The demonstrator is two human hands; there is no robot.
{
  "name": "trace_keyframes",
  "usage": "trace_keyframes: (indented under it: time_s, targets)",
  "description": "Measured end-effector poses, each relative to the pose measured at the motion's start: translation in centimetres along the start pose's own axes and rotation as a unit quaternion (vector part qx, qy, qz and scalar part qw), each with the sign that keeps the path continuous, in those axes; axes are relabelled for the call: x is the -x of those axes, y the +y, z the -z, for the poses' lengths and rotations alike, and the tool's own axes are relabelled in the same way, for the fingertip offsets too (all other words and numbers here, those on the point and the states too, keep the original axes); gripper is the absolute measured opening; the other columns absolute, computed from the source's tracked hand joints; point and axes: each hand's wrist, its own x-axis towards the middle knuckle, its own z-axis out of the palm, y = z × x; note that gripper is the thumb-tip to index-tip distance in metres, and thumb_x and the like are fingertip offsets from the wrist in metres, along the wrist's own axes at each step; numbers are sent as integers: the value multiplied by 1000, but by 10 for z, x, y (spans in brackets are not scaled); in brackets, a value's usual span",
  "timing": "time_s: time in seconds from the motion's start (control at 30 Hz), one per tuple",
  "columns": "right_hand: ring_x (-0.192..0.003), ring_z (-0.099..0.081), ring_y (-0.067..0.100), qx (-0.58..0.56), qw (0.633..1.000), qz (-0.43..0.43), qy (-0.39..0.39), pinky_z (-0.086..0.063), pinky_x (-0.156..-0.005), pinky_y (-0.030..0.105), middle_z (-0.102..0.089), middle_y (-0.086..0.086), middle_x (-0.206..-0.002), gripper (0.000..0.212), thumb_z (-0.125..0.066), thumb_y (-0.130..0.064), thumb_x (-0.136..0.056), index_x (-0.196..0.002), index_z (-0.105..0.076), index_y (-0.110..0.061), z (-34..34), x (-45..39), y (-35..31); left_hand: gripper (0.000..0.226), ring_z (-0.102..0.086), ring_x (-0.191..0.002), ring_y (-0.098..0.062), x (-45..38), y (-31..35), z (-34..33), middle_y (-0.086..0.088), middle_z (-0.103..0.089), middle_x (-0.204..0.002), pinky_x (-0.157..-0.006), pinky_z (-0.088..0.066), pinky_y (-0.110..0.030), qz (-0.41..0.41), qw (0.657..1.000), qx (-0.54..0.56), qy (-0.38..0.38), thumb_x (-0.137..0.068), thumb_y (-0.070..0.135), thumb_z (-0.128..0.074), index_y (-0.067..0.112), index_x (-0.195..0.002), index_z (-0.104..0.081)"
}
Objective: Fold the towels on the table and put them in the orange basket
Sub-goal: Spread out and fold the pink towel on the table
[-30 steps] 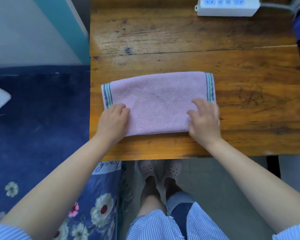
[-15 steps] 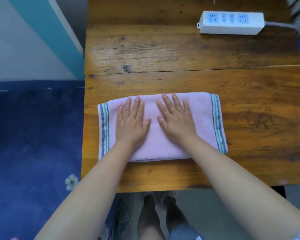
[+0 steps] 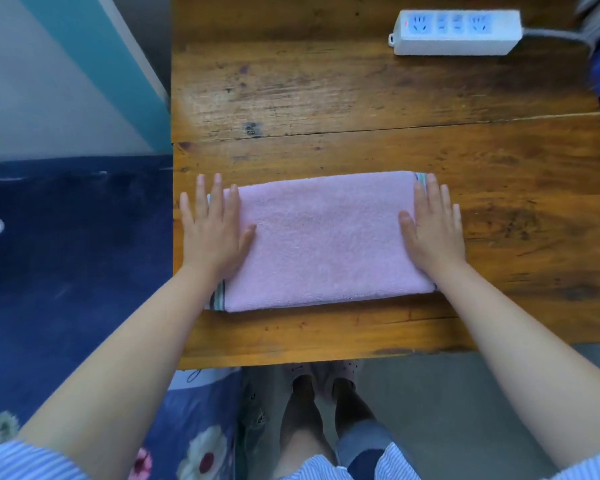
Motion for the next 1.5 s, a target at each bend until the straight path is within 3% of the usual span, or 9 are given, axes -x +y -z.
trace_keyframes:
  time_s: [0.13, 0.3, 0.43, 0.83, 0.97, 1.13, 1.23, 1.37, 1.5]
  targets:
    - [-143, -9, 26, -45, 995, -79, 47, -9, -115, 43, -13, 11, -154, 58, -40, -30, -94, -144, -17, -8, 3, 31, -3, 55, -44, -115, -56, 17, 47, 7, -32, -51, -126, -91, -33, -67, -124, 991, 14, 50, -78, 27, -57, -11, -117, -55]
    - [-136, -19, 30, -111, 976, -184, 32, -24, -107, 43, -23, 14, -149, 55, -41, -24, -94, -142, -20, -6, -9, 69, -10, 50, -55, -105, -52, 28, 88, -5, -29, -59, -117, -80, -41, -66, -168, 984, 52, 12, -69, 20, -61, -9, -110, -62]
    - [-122, -34, 36, -170, 961, -206, 62, -28, -99, 35, -34, 21, -136, 58, -49, -20, -91, -140, -24, -2, -10, 72, -17, 55, -30, -133, -45, 26, 91, -18, -24, -35, -142, -110, -19, -54, -122, 988, 92, -7, -86, 25, -48, -4, -133, -41]
    - [-100, -54, 34, -242, 916, -314, -55, -43, -88, 39, -58, 11, -97, 25, -58, -19, -80, -102, -54, -7, 17, 39, -14, 66, 0, -144, -23, 27, 94, -32, -5, -7, -155, -112, 11, -31, -84, 995, 61, 0, -86, 41, -20, 12, -145, -14]
    - [-70, -50, 23, -376, 888, -264, -1, -35, -50, 24, -53, 1, -65, 12, -53, -1, -76, -67, -56, -9, 23, 35, -7, 63, 4, -144, -23, 26, 93, -32, -8, -2, -156, -111, 14, -34, -44, 996, 77, -4, -95, 40, -33, 12, -146, -11]
    - [-69, -42, 25, -262, 946, -105, 158, -15, -53, 27, -51, 16, -76, 8, -55, -1, -81, -79, -61, 2, 49, 21, -14, 57, -2, -145, -20, 25, 86, -28, -4, -9, -156, -112, 7, -36, -18, 995, 100, 15, -96, 33, -35, 12, -146, -18]
    - [-65, -50, 36, -238, 946, 27, 219, -23, -55, 32, -55, 28, -70, 10, -55, 6, -74, -74, -63, 10, 59, 32, -49, 48, -19, -142, -26, 28, 77, -21, -12, -27, -151, -113, -11, -37, -5, 983, 178, 52, -94, 19, -43, 5, -139, -35]
    - [-58, -53, 32, -258, 934, 159, 189, -28, -54, 29, -52, 23, -58, 10, -57, 9, -67, -68, -67, 6, 47, 64, -96, 25, -58, -103, -28, 33, 55, -4, -14, -65, -105, -85, -41, -24, 123, 895, 418, 96, -91, 4, -45, -2, -110, -61]
    - [-58, -50, 23, -316, 921, 191, 122, -29, -54, 21, -55, 19, -60, 10, -62, 9, -69, -70, -69, 2, 23, 83, -127, 27, -58, -62, -6, 26, 28, 26, 0, -58, -74, -60, -46, -15, 285, 644, 709, 44, -97, 19, -39, 6, -88, -61]
